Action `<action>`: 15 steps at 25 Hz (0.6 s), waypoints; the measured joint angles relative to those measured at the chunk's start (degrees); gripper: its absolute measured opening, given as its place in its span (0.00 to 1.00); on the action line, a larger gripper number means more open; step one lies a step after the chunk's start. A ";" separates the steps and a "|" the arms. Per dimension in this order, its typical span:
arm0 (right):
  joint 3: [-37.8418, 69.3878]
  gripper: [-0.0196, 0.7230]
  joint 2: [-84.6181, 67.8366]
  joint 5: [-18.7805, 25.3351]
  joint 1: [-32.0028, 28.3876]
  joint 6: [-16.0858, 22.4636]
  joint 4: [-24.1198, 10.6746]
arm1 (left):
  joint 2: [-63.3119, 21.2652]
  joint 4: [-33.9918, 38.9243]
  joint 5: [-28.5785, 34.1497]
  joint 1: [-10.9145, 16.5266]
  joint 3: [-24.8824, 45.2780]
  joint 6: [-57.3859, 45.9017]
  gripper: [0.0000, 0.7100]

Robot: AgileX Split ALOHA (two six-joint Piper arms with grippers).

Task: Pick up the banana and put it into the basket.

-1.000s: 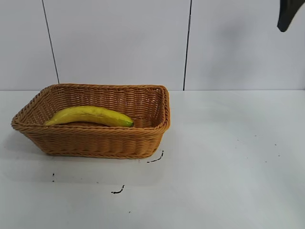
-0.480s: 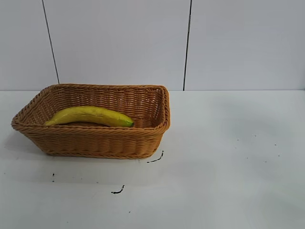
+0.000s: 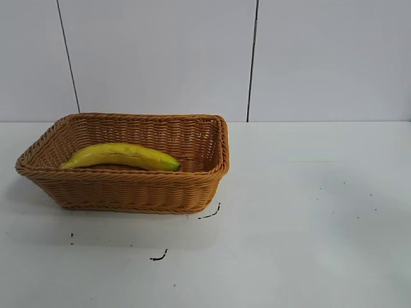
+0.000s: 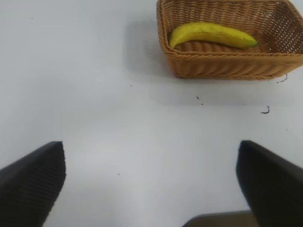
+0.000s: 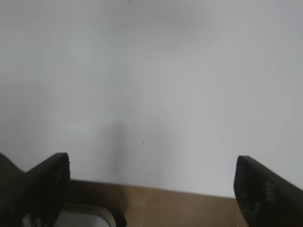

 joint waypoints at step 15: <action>1.21 0.95 -0.90 -2.44 1.84 -0.14 -0.12 | 0.00 0.00 0.00 0.00 0.00 0.00 0.98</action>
